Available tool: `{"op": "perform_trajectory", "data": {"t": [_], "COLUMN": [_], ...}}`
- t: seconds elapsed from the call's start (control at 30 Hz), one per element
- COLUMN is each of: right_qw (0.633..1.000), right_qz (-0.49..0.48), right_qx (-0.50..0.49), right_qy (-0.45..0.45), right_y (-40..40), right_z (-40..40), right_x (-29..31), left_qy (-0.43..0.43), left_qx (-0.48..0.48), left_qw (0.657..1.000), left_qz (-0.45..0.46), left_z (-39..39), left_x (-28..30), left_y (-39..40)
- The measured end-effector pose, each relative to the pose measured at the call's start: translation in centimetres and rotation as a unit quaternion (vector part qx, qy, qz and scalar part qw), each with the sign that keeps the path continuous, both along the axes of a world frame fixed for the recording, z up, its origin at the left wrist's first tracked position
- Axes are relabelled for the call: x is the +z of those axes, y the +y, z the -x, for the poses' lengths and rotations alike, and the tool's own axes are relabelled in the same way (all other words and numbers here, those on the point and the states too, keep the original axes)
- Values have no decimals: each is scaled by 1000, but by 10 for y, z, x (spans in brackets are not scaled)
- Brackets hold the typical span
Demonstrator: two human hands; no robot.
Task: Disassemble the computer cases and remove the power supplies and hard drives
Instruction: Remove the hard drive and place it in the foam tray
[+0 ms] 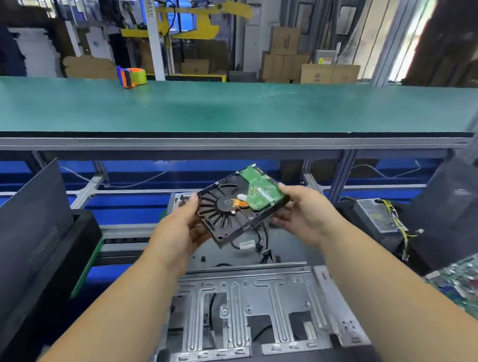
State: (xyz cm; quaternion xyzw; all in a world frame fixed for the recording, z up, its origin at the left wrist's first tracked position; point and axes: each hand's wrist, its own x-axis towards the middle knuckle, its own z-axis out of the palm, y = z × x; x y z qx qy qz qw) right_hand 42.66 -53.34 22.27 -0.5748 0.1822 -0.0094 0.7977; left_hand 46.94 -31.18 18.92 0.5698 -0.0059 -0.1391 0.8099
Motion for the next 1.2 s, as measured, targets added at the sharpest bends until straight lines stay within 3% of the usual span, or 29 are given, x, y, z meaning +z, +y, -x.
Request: {"op": "perform_trajectory", "data": {"t": [0.3,0.53,0.6,0.67,0.77,1.03,1.2], "right_qw": [996,997,996,993,981,934,872], "right_qz": [51,35,43,56,126,318,446], "right_qx": [0,-47,-67,-95,-129,-134,-133], "right_qy": [75,47,49,45,68,90,148], "right_y": [-58,-130,-159,-191,-238,-336,-376], "right_z": [62,87,96,105,118,132,132], "right_x": [-1,-4,-3,-3,-8,-45,-71], "left_qy": [50,77,52,-5,-52,-80,-76], "left_qx": [-74,-123,-128,-112,-94,-97,-86], "left_qw": [996,989,990,988,976,957,951], "left_qz": [3,20,-14,-105,-187,-263,-287], "left_z": [45,71,79,88,98,119,125], "left_x": [4,7,9,10,11,-3,-10], "left_y": [-65,-128,-151,-175,-206,-268,-292]}}
